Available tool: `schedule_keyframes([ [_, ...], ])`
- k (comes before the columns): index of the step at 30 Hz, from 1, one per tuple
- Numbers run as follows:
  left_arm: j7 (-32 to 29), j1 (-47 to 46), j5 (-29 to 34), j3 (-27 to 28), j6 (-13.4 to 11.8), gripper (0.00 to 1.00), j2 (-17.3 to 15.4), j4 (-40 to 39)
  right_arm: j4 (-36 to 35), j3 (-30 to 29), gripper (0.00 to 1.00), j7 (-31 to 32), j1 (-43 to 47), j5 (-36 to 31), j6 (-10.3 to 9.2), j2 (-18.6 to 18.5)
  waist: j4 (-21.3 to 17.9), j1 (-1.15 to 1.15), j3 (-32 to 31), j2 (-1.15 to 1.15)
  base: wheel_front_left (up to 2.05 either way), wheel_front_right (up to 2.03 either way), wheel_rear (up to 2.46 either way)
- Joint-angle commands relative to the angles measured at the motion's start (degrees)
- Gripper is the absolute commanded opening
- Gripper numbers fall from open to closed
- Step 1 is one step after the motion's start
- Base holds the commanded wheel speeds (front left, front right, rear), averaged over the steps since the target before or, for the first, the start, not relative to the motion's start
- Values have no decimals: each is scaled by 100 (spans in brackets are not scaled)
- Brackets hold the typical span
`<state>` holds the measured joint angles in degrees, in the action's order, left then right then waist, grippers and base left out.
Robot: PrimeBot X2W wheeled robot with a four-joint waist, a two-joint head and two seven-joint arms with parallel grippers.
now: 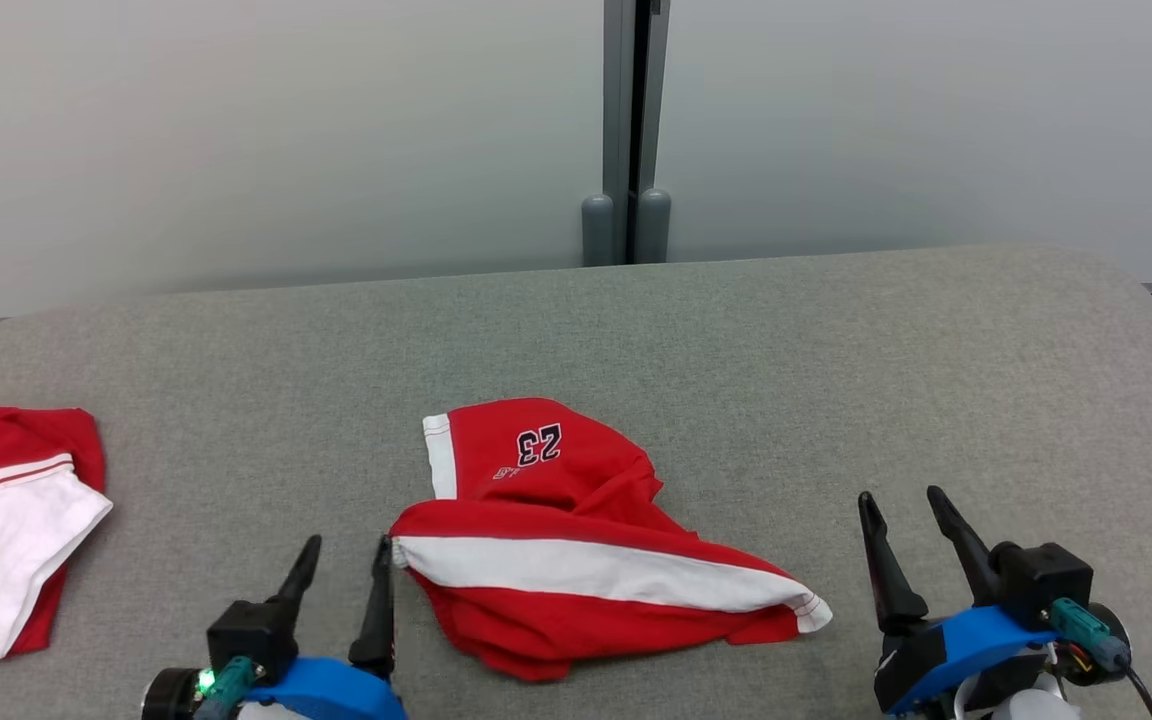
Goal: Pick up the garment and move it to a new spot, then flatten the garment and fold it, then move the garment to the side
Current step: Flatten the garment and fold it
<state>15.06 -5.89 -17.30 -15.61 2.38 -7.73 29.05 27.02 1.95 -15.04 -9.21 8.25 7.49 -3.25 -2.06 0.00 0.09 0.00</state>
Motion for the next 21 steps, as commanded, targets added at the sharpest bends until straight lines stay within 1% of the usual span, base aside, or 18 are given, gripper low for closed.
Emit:
schedule_keyframes([
  [1,18,30,50,135,-74,100,14,-114,-58,19,100,-20,-6,21,1,21,-4,0,-2,0,0,0,0],
  [5,17,218,306,646,-319,100,223,-558,-290,116,100,-20,16,58,1,27,-3,0,-1,0,0,0,0],
  [8,17,357,474,861,-401,100,354,-702,-382,184,100,-20,99,88,1,28,15,0,-11,0,0,0,0],
  [15,18,512,636,899,-346,100,485,-614,-202,335,100,-20,272,54,1,29,51,0,4,0,0,0,0],
  [18,18,510,548,830,-349,100,487,-622,-131,359,100,-20,273,36,1,29,60,0,21,0,0,0,0],
  [21,18,504,458,784,-400,100,487,-618,110,382,100,-20,309,58,1,28,70,0,39,0,0,0,0],
])
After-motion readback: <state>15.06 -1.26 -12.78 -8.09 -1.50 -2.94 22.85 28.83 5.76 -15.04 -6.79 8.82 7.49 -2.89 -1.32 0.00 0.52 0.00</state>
